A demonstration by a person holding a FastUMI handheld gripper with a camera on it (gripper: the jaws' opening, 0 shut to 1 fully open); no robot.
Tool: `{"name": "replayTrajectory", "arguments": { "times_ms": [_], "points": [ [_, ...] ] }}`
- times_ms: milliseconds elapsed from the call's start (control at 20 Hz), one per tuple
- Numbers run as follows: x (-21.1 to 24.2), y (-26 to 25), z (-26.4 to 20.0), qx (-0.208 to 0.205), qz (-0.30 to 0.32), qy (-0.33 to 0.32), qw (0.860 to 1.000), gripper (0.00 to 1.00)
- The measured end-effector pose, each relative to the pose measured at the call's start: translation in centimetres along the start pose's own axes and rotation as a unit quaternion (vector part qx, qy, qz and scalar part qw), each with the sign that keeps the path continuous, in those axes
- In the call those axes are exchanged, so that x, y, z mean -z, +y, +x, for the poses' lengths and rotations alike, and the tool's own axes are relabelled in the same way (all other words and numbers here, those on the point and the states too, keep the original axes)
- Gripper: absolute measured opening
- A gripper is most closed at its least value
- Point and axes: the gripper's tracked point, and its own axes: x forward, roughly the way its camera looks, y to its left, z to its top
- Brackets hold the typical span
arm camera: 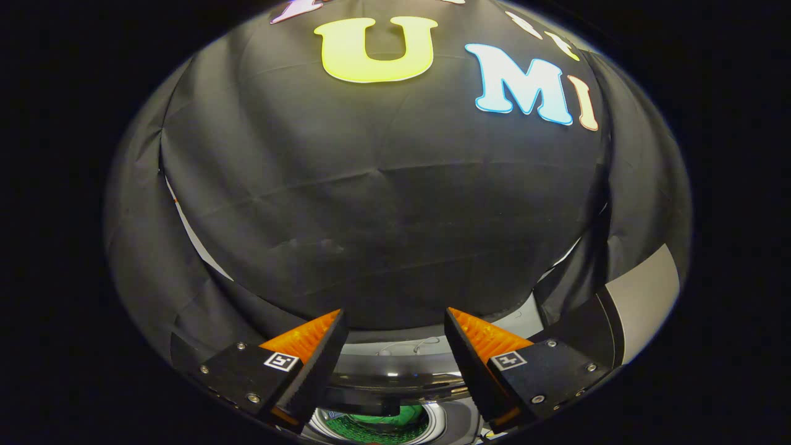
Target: Put the clothes into the washing machine and then close the washing machine lid.
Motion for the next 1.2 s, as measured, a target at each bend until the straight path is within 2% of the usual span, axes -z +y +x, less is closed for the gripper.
{"name": "replayTrajectory", "arguments": {
  "times_ms": [750,1200],
  "points": [
    [0.5,0.0,-1.3,0.000,-0.003,-0.043,0.999,0.99],
    [4.2,0.3,-4.8,0.005,-0.007,-0.059,0.998,0.98]
  ]
}}
